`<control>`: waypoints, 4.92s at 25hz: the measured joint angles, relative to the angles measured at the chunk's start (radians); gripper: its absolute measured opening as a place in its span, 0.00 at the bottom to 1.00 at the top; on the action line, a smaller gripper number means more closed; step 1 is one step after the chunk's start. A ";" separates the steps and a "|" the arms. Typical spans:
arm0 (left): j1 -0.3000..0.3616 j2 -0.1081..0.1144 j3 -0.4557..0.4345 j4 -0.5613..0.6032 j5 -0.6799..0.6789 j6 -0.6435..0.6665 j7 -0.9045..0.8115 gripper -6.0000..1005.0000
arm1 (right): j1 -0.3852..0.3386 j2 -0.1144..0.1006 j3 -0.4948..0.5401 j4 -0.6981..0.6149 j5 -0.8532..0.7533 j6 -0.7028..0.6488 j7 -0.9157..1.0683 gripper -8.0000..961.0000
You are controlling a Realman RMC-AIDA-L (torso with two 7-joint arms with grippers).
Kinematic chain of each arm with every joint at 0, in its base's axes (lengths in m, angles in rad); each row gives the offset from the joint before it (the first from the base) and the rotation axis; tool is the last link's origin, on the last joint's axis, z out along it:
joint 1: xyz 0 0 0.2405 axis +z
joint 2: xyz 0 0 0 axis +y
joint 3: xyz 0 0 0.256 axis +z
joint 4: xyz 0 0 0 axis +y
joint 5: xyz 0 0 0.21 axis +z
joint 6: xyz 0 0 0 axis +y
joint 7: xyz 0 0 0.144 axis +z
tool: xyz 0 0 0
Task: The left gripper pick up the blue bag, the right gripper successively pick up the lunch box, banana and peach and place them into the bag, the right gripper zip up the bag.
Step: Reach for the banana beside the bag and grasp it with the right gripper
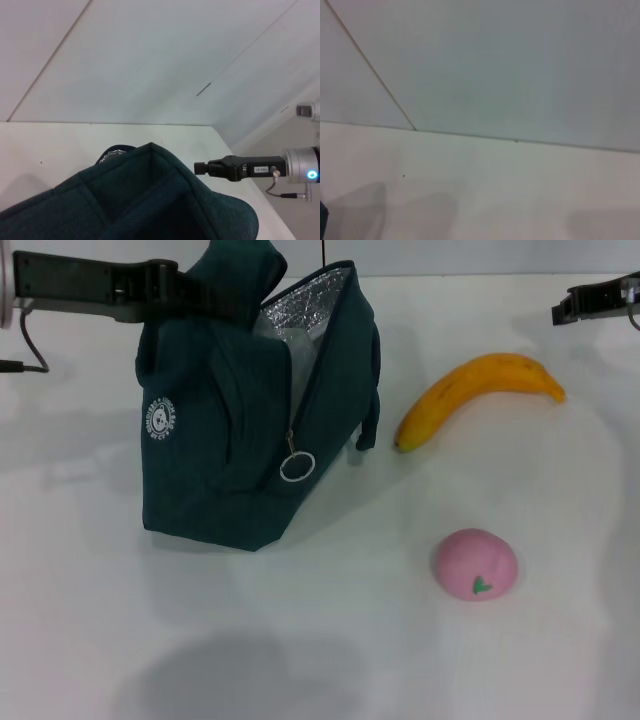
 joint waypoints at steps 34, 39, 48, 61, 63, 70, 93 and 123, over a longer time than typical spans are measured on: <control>0.010 -0.004 0.001 -0.015 0.007 0.017 0.032 0.04 | -0.035 0.022 0.001 0.037 0.022 -0.020 0.011 0.01; 0.011 -0.002 -0.001 -0.015 0.007 0.017 0.034 0.04 | -0.039 0.017 0.000 0.030 0.051 -0.059 0.006 0.02; 0.012 -0.001 -0.005 -0.015 0.001 0.017 0.036 0.04 | -0.086 0.024 -0.019 -0.059 0.075 -0.088 -0.020 0.02; 0.010 0.003 -0.006 -0.013 -0.001 0.035 0.037 0.04 | -0.064 -0.058 -0.069 -0.139 0.058 -0.272 0.020 0.25; 0.010 0.003 -0.007 -0.013 -0.005 0.036 0.037 0.04 | -0.057 -0.064 -0.084 -0.138 0.043 -0.279 0.023 0.41; 0.011 0.003 -0.006 -0.014 -0.009 0.036 0.037 0.04 | -0.040 -0.059 -0.172 -0.142 0.013 -0.278 0.019 0.64; 0.010 -0.007 -0.005 -0.014 -0.016 0.037 0.065 0.04 | -0.026 0.009 -0.295 -0.014 0.010 -0.019 -0.082 0.92; 0.001 -0.007 0.001 -0.023 -0.024 0.037 0.065 0.04 | -0.030 0.038 -0.295 0.026 0.013 0.098 -0.143 0.72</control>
